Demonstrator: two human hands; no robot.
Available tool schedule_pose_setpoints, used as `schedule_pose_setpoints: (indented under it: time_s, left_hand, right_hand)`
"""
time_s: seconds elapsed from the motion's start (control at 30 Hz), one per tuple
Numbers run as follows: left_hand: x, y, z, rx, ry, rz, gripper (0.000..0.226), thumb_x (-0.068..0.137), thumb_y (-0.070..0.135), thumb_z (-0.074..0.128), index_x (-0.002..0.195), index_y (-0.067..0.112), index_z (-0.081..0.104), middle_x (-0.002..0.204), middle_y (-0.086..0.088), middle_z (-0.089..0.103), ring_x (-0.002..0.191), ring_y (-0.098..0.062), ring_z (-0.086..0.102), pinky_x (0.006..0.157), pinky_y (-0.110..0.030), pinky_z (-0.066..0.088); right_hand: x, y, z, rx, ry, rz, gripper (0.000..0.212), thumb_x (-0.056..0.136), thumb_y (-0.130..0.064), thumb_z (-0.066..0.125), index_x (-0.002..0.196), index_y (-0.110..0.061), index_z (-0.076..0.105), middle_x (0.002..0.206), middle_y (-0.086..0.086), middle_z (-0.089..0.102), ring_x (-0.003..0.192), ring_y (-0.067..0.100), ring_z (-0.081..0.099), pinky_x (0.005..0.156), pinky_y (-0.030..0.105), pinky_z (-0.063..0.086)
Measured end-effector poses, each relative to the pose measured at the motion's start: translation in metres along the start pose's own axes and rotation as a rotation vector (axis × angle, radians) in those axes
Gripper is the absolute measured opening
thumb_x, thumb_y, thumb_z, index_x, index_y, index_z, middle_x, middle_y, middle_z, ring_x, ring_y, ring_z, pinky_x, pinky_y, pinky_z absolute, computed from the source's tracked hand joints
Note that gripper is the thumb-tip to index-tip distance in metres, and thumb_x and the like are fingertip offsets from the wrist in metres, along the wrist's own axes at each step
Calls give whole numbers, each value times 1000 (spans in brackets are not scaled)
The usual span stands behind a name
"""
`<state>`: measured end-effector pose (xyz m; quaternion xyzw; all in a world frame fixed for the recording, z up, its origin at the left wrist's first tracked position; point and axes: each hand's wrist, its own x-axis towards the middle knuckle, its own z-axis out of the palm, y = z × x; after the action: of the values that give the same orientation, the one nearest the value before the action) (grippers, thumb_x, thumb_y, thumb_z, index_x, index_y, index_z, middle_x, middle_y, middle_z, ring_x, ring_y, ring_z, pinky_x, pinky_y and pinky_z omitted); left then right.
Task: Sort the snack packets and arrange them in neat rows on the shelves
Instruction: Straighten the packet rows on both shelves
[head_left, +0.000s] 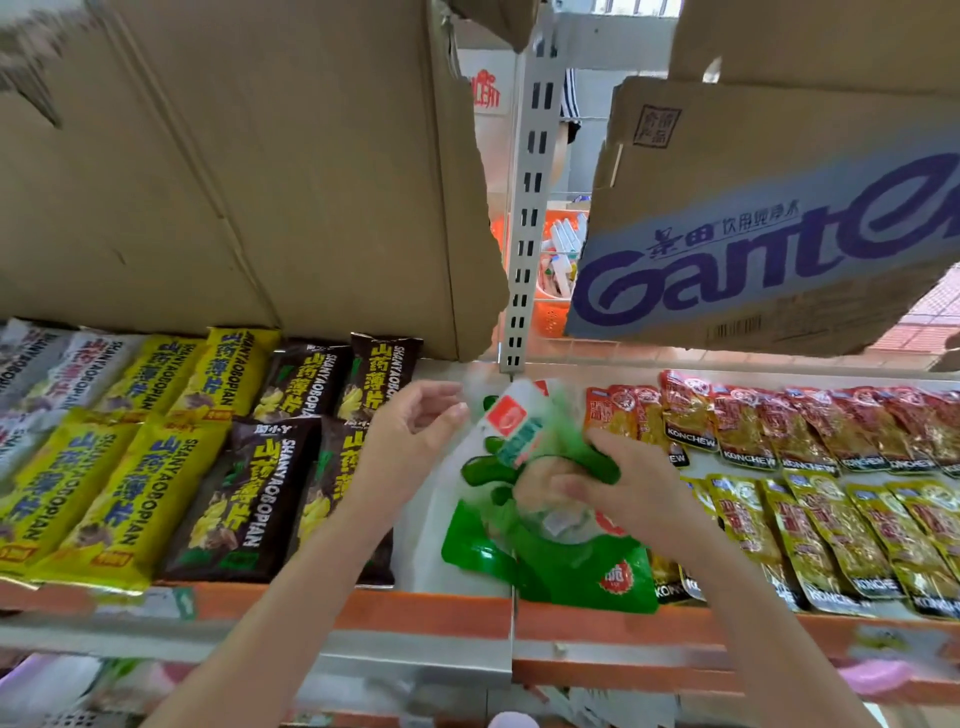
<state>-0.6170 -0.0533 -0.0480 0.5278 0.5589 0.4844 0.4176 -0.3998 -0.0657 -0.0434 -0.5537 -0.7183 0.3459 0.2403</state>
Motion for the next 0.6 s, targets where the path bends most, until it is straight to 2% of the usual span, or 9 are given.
schedule_pose_setpoints:
  time_s: [0.07, 0.13, 0.2, 0.3, 0.37, 0.43, 0.53, 0.6]
  left_hand:
    - [1, -17, 2, 112, 9, -41, 17, 86, 6, 62, 97, 20, 60, 100, -2, 66, 84, -5, 60, 85, -30, 49]
    - [4, -27, 11, 252, -76, -113, 24, 86, 13, 64, 110, 15, 57, 110, -4, 63, 91, -9, 58, 88, -28, 48]
    - [13, -32, 24, 365, -135, -194, 41, 88, 22, 63, 125, 13, 49, 119, -2, 56, 103, -14, 55, 91, -27, 45]
    - [41, -33, 44, 521, -144, -311, 50, 91, 33, 56, 131, 7, 43, 129, -9, 52, 113, -22, 53, 93, -33, 45]
    - [59, -30, 55, 620, -145, -357, 47, 93, 36, 51, 125, 2, 48, 126, -13, 54, 107, -26, 54, 86, -31, 42]
    - [75, -30, 63, 559, -149, -417, 49, 94, 41, 48, 126, 4, 50, 129, -13, 54, 109, -27, 53, 87, -30, 41]
    - [84, -30, 75, 247, -166, -543, 52, 93, 43, 49, 133, 10, 45, 139, -10, 45, 126, -28, 44, 92, -30, 36]
    - [85, -33, 78, 136, -165, -584, 46, 91, 37, 56, 129, 10, 50, 129, -5, 49, 122, -27, 47, 89, -29, 37]
  right_hand:
    - [-1, 18, -5, 135, 106, 140, 18, 83, -27, 68, 95, -23, 56, 87, -6, 62, 79, 11, 58, 61, 9, 41]
    - [5, 37, -9, 239, 251, 293, 27, 85, -29, 65, 106, -16, 56, 100, 3, 63, 93, 21, 60, 83, 30, 49]
    - [10, 50, -11, 370, 320, 393, 34, 86, -30, 64, 115, -14, 55, 109, 4, 63, 103, 24, 59, 95, 45, 47]
    - [16, 57, -7, 451, 352, 435, 40, 88, -29, 63, 124, -18, 52, 115, 2, 61, 109, 23, 56, 99, 44, 42]
    - [16, 61, 0, 438, 310, 454, 40, 88, -29, 63, 123, -15, 51, 115, 1, 61, 110, 23, 55, 99, 42, 42]
    - [12, 61, 9, 388, 234, 469, 31, 90, -29, 60, 116, -17, 49, 110, -1, 58, 106, 20, 53, 94, 36, 42]
    - [8, 61, 21, 328, 201, 467, 30, 93, -27, 56, 121, -20, 48, 107, -2, 55, 99, 15, 50, 84, 30, 39]
    - [7, 59, 24, 312, 198, 459, 27, 93, -27, 55, 119, -21, 48, 107, -3, 56, 98, 13, 50, 81, 29, 39]
